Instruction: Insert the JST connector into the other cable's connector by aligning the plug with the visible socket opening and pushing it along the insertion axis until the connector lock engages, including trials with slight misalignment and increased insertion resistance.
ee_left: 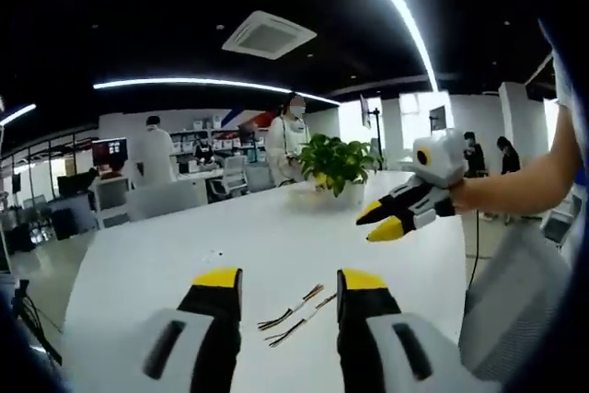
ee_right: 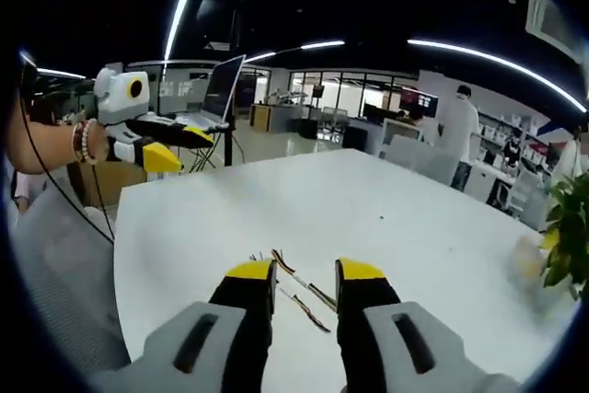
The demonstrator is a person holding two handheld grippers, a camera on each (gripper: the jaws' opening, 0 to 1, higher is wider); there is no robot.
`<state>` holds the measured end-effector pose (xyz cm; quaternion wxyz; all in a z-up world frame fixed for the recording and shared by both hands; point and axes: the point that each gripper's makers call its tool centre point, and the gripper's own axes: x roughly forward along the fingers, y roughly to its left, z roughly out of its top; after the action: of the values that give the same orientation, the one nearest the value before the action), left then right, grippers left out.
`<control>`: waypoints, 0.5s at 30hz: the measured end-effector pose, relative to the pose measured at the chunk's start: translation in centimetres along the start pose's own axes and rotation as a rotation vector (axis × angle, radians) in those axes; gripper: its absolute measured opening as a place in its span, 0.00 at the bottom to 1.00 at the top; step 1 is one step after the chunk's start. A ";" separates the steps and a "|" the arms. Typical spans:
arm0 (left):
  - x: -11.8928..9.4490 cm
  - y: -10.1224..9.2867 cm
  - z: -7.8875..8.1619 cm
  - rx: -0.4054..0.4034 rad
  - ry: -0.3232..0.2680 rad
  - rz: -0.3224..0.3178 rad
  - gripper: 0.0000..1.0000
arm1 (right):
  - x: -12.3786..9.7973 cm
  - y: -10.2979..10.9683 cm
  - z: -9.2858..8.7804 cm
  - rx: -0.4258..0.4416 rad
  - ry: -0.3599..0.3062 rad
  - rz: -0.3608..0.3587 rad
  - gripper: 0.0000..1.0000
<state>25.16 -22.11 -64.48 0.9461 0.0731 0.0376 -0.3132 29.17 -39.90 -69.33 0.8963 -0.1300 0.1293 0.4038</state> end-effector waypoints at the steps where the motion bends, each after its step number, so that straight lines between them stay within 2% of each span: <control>1: -0.4 0.1 0.3 -0.002 -0.007 0.011 0.38 | -0.4 -0.2 -0.1 0.003 -0.003 -0.011 0.24; 6: -2.7 0.5 1.6 -0.013 -0.053 0.053 0.42 | -2.8 -1.1 -0.6 0.026 -0.002 -0.063 0.26; 15: -5.8 1.5 1.1 -0.042 -0.060 0.125 0.52 | -7.0 -2.5 -0.6 0.042 -0.023 -0.171 0.30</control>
<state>21.42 -17.68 -62.55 0.9658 0.0463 0.0113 -0.2547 26.51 -46.49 -67.18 0.9315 -0.1172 0.1159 0.3243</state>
